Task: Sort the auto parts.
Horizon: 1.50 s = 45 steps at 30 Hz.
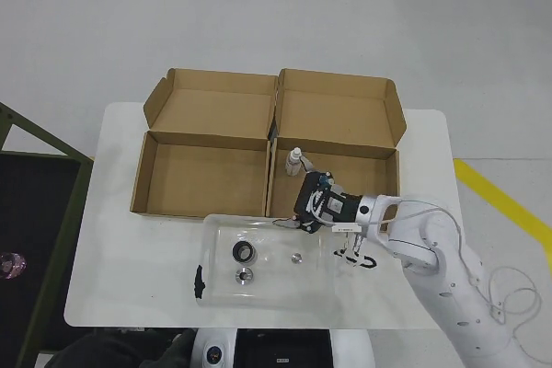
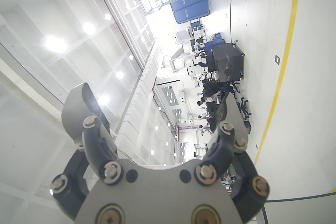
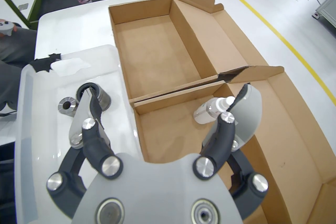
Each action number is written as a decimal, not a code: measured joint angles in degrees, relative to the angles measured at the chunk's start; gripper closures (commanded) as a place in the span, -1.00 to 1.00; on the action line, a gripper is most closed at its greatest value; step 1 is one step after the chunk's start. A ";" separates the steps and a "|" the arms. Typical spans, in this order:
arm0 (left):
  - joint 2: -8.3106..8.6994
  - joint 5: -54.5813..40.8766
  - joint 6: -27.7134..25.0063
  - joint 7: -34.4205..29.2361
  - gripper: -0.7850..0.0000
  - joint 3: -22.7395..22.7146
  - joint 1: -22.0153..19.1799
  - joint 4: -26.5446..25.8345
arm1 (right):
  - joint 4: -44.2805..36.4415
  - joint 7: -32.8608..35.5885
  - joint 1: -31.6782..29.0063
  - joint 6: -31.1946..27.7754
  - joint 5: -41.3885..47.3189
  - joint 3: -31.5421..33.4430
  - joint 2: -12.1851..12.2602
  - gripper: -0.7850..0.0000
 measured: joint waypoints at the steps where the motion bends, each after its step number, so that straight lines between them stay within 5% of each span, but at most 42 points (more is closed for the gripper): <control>1: 0.00 0.00 0.00 0.00 -1.00 0.00 0.00 0.00 | -1.32 0.91 -0.76 -0.58 -0.24 0.01 0.18 -1.00; 22: 0.00 0.00 0.00 0.00 -1.00 0.00 0.00 0.00 | -8.25 9.27 -8.10 -9.84 -10.15 -5.81 2.30 -1.00; 45: 0.00 0.00 0.00 0.00 -1.00 0.00 0.00 0.00 | -3.30 15.36 -6.34 -6.52 -17.86 -12.08 2.66 -1.00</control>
